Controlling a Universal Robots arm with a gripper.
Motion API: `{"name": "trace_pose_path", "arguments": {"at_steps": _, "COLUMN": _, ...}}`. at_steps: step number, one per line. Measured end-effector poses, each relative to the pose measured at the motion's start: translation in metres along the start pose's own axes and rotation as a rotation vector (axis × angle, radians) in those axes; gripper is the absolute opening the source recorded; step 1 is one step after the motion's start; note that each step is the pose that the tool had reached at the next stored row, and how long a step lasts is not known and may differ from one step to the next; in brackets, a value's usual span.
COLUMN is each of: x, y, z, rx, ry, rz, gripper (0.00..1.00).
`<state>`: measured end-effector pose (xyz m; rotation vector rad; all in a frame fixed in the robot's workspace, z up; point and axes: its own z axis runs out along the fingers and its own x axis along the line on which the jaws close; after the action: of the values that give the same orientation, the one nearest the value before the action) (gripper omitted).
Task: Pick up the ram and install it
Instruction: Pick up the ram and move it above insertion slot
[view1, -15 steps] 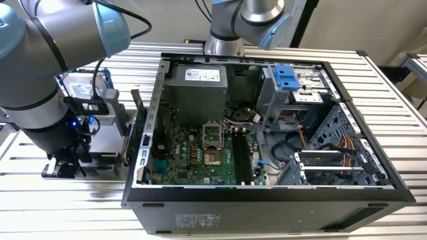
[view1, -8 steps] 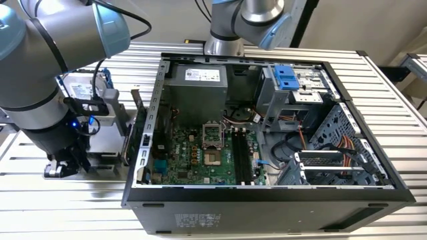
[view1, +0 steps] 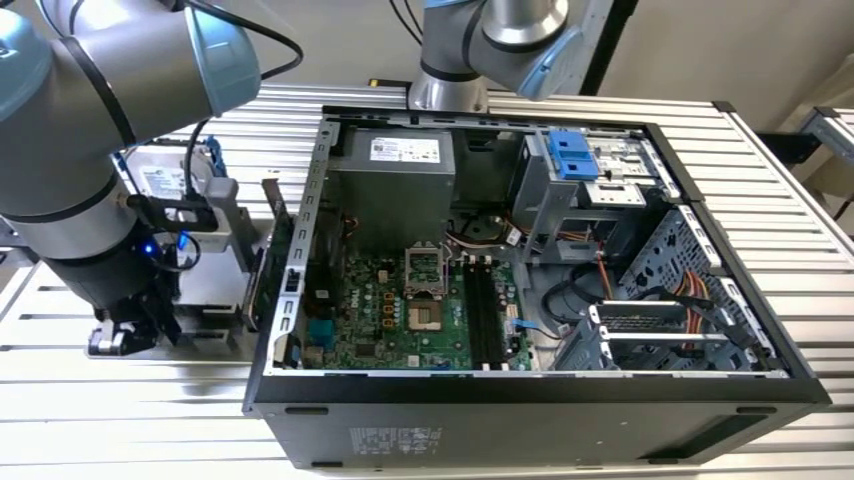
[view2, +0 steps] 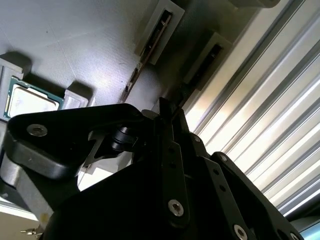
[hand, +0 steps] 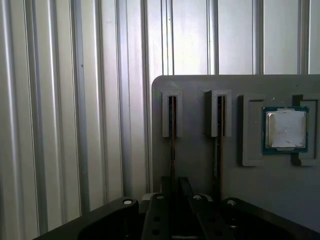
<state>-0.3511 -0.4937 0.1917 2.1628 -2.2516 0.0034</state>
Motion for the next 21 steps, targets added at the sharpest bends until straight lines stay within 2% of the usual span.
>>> {"name": "trace_pose_path", "arguments": {"at_steps": 3, "x": 0.0000, "y": 0.0000, "z": 0.0000, "rx": 0.0000, "ry": 0.0000, "rz": 0.000, "gripper": 1.00}}
{"name": "trace_pose_path", "arguments": {"at_steps": 4, "x": 0.0000, "y": 0.0000, "z": 0.0001, "rx": 0.0000, "ry": 0.0001, "rz": 0.000, "gripper": 0.00}}
{"name": "trace_pose_path", "arguments": {"at_steps": 21, "x": 0.0000, "y": 0.0000, "z": 0.0002, "rx": 0.0000, "ry": 0.0000, "rz": 0.000, "gripper": 0.00}}
